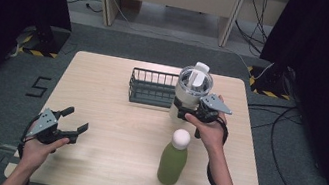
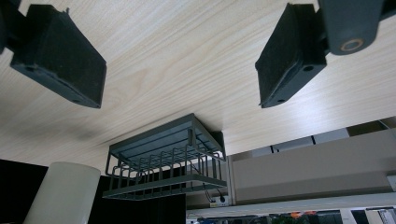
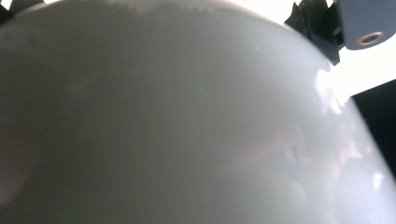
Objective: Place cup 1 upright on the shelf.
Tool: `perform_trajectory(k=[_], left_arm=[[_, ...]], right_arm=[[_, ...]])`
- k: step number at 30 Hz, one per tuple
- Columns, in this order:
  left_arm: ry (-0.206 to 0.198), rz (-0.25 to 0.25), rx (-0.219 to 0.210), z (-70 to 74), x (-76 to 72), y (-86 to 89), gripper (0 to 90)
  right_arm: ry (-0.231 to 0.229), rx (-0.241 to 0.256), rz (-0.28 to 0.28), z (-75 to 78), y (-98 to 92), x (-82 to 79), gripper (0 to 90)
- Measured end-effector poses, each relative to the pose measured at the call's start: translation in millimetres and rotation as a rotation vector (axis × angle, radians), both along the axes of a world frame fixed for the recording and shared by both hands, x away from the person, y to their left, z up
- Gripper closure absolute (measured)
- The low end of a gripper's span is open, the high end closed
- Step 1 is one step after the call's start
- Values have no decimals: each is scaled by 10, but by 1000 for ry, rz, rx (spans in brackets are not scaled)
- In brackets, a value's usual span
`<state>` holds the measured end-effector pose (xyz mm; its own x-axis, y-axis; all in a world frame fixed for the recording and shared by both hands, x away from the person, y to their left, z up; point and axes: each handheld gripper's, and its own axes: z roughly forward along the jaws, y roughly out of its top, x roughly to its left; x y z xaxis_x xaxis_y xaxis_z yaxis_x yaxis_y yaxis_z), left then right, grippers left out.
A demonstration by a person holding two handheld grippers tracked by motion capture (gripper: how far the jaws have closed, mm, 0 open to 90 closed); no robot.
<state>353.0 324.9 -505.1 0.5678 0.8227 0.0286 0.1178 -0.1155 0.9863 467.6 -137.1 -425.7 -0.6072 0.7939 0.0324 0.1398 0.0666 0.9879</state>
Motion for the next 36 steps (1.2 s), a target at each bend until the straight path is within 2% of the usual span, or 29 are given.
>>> perform_trajectory(k=[36], left_arm=[[2, 6, -3, -5, 6, 1, 149]], right_arm=[[-29, 21, -12, 373, 101, 198, 103]])
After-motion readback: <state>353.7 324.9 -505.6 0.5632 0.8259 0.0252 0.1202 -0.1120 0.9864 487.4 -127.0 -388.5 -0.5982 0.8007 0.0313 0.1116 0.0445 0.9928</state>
